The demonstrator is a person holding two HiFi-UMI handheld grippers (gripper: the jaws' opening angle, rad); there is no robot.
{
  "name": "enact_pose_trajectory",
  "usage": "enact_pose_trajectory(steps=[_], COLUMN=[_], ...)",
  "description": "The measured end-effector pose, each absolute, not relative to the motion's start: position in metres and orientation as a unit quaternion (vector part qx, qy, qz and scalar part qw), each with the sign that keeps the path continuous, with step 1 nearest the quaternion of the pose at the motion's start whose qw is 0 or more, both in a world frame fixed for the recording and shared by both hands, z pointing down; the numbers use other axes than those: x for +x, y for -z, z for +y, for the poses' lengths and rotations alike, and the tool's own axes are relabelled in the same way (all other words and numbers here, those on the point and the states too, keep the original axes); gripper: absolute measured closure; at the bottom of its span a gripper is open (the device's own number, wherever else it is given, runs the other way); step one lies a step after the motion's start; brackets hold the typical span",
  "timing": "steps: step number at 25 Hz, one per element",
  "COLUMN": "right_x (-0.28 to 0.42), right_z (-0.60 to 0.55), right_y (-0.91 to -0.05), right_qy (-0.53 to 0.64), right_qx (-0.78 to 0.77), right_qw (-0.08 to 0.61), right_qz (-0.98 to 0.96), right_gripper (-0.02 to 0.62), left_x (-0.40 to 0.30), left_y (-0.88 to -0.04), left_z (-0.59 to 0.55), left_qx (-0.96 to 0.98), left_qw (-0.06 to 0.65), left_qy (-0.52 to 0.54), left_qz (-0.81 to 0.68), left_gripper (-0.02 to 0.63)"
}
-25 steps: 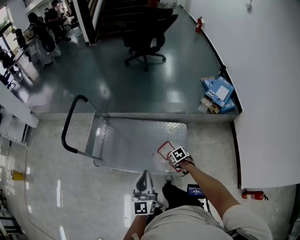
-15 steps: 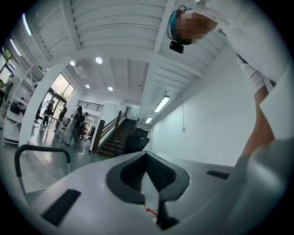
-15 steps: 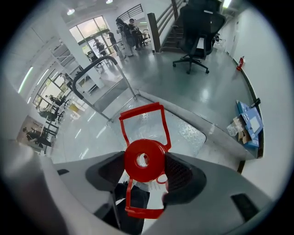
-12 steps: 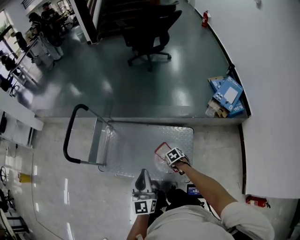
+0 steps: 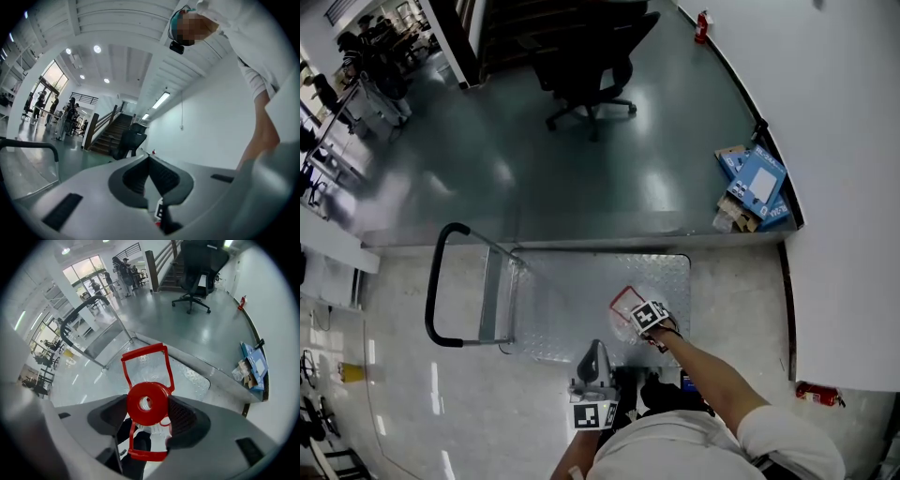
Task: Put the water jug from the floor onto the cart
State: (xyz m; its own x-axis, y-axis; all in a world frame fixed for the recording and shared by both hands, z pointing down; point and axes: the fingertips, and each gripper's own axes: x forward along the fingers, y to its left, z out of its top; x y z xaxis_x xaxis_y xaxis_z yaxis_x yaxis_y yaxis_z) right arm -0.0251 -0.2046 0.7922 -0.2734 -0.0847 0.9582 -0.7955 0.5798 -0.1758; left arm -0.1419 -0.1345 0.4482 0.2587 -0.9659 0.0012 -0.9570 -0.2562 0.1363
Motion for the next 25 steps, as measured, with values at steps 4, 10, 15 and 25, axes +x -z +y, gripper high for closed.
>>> enact_pose_trajectory(steps=[4, 10, 15, 25], right_x=[-0.028, -0.019, -0.026, -0.017], right_z=[-0.214, -0.213, -0.214, -0.206], right_y=[-0.807, -0.832, -0.830, -0.815], right_qy=[-0.356, -0.372, -0.378, -0.390], right_qx=[0.311, 0.320, 0.310, 0.293], right_qw=[0.514, 0.515, 0.510, 0.510], right_qz=[-0.716, -0.703, -0.708, -0.708], right_gripper=[0.314, 0.314, 0.314, 0.314], left_x=[-0.152, -0.161, -0.168, -0.160], left_y=[-0.454, -0.461, -0.467, -0.463], left_z=[-0.145, -0.150, -0.149, -0.153], left_qx=[0.790, 0.786, 0.785, 0.788], left_qw=[0.058, 0.066, 0.075, 0.074], left_qy=[0.035, 0.027, 0.023, 0.031], left_qz=[-0.609, -0.614, -0.615, -0.611], left_gripper=[0.603, 0.603, 0.603, 0.603])
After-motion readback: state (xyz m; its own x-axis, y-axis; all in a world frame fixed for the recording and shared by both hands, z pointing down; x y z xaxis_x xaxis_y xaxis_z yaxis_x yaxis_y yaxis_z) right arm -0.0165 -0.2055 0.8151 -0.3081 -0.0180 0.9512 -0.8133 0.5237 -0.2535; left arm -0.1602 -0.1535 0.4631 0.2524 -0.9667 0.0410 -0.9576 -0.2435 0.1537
